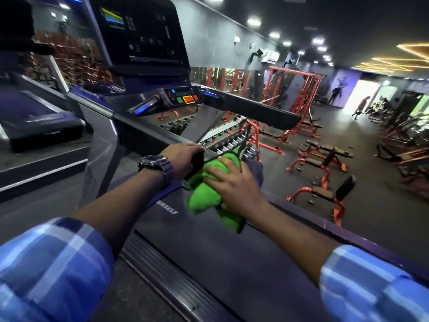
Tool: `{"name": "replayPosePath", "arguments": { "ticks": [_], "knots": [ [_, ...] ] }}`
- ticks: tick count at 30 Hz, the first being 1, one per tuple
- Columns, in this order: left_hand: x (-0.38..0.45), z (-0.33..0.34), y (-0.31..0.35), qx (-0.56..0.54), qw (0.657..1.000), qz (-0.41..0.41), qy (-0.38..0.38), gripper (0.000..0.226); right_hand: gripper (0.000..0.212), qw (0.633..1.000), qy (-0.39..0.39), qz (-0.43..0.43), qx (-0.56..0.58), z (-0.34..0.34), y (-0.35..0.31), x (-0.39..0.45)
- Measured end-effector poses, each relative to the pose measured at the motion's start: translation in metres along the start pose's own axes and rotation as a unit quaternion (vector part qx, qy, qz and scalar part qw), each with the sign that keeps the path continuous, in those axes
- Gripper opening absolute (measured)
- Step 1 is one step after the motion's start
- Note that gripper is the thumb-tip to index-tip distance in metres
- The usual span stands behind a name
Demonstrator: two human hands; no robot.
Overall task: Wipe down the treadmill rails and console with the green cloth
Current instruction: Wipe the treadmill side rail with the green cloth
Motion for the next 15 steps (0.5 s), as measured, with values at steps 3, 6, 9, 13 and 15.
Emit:
{"name": "replayPosePath", "arguments": {
  "ticks": [3,6,9,13,15],
  "knots": [
    [-0.001,-0.004,0.004,0.007,1.000,-0.001,0.000,0.065,0.032,0.999,0.017,0.025,0.026,0.009,-0.014,0.014],
    [-0.002,-0.004,0.014,0.006,1.000,-0.021,0.011,0.051,0.034,0.994,0.055,-0.087,0.024,0.011,0.005,-0.015],
    [-0.003,0.000,0.025,-0.005,0.998,-0.047,0.048,0.037,0.064,0.994,0.056,-0.029,0.092,0.002,0.030,-0.031],
    [-0.007,-0.006,0.039,-0.054,0.992,-0.098,0.051,0.037,0.056,0.889,0.240,0.177,0.349,-0.007,0.037,-0.013],
    [-0.010,-0.014,0.047,-0.077,0.983,-0.143,0.086,0.038,0.045,0.789,0.338,0.257,0.445,-0.004,0.039,-0.010]
  ]
}}
Point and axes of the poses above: each hand's wrist, its own x-axis towards the middle knuckle, its own z-axis out of the palm, y = z × x, the point moved 3 cm from there along x, towards the middle knuckle, and after that the axes turned 12 degrees about x, right-handed, at the moved point
